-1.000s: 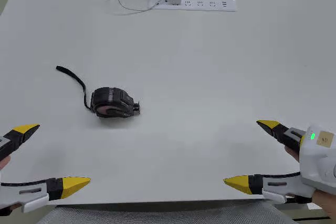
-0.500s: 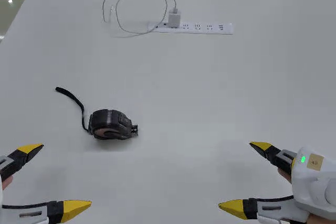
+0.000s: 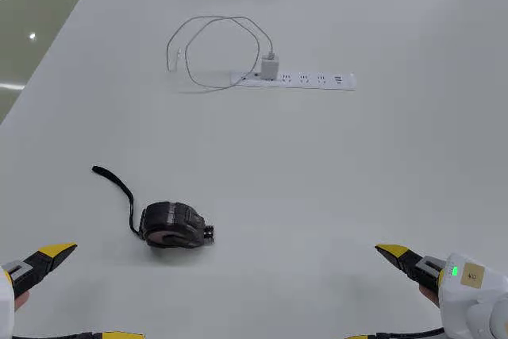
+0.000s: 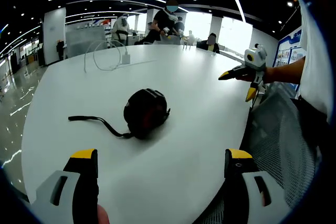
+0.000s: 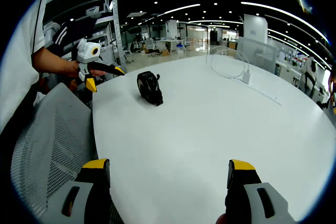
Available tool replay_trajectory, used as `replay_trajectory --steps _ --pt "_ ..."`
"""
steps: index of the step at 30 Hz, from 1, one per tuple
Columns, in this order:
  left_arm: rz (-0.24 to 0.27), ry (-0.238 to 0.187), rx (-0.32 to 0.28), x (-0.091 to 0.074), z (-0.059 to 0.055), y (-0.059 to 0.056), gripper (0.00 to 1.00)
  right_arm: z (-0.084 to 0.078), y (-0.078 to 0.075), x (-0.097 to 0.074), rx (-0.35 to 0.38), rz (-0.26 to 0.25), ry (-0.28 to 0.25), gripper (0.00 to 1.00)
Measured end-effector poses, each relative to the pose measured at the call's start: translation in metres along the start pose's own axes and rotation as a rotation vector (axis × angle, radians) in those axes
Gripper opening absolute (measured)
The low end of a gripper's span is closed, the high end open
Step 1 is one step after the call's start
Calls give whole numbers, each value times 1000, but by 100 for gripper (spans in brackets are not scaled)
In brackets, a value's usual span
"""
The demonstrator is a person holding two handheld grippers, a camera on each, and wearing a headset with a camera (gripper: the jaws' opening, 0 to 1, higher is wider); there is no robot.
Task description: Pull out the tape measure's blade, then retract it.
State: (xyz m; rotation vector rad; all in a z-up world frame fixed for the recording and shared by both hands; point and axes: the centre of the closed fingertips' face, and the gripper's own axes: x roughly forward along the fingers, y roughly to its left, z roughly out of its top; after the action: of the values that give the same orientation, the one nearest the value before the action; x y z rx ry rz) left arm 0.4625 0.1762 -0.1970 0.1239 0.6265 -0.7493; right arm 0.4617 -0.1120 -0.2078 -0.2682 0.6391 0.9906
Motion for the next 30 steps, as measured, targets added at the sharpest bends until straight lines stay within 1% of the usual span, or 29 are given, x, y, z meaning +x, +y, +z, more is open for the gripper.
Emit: replay_trajectory --steps 9,15,24,27,29,30 --pt "-26 8 20 7 2 2 99 6 -2 14 -22 22 -6 92" --pt "-33 9 26 11 6 9 99 12 -2 22 -39 44 -9 91" --pt "-54 20 54 18 13 15 99 22 -5 34 -63 73 -11 91" --pt "-67 32 69 22 13 16 99 23 -4 40 -76 86 -3 91" --pt "-87 51 84 24 11 14 99 21 -2 43 -90 95 10 91" --pt "-94 66 113 25 9 13 99 22 -1 45 -98 100 13 91"
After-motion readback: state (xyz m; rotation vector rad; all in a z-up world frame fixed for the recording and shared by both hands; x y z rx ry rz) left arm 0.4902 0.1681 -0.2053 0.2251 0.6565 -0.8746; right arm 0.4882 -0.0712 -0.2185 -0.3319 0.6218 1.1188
